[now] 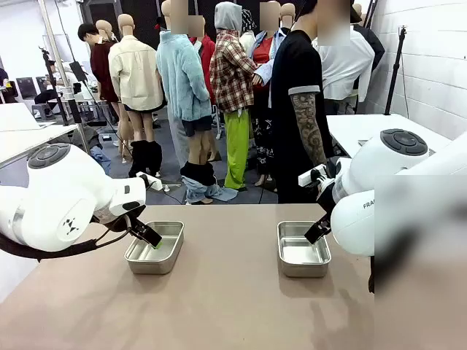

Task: Place the bread in airtight containers.
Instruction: Lift both Airtight Container.

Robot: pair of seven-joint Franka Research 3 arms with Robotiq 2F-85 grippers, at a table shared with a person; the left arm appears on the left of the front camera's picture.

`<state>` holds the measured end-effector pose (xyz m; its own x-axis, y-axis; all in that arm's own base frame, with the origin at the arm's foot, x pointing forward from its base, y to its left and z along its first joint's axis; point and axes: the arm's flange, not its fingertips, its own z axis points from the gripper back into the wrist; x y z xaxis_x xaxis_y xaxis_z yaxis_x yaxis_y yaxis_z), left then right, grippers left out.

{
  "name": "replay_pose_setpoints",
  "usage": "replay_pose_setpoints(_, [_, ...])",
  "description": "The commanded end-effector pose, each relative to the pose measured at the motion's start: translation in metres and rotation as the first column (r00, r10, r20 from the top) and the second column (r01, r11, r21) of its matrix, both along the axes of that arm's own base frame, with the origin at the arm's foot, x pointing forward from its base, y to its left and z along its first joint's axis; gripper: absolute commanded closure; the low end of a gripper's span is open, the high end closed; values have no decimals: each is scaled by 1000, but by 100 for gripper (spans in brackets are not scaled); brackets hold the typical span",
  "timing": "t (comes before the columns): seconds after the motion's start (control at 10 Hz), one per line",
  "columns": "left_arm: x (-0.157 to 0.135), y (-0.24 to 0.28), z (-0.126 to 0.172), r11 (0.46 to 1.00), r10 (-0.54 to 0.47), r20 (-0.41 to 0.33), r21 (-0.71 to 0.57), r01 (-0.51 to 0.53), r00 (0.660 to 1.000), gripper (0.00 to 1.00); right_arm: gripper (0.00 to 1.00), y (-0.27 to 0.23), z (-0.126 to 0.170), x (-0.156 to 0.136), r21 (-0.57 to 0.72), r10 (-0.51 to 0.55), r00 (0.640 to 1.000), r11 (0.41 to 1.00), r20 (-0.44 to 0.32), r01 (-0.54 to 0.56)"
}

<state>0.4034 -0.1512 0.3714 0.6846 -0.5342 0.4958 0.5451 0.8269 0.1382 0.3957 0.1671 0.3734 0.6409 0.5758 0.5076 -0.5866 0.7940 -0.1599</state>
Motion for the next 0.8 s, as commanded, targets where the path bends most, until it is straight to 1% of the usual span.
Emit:
replay_pose_setpoints(0.0, [0,0,0,1000,0,0,0,0,1000,0,0,0,0,0,0,0,1000,1000,0,0])
replay_pose_setpoints(0.7, [0,-1,0,1000,-2,0,1,2,1000,0,0,0,0,0,0,0,1000,1000,0,0])
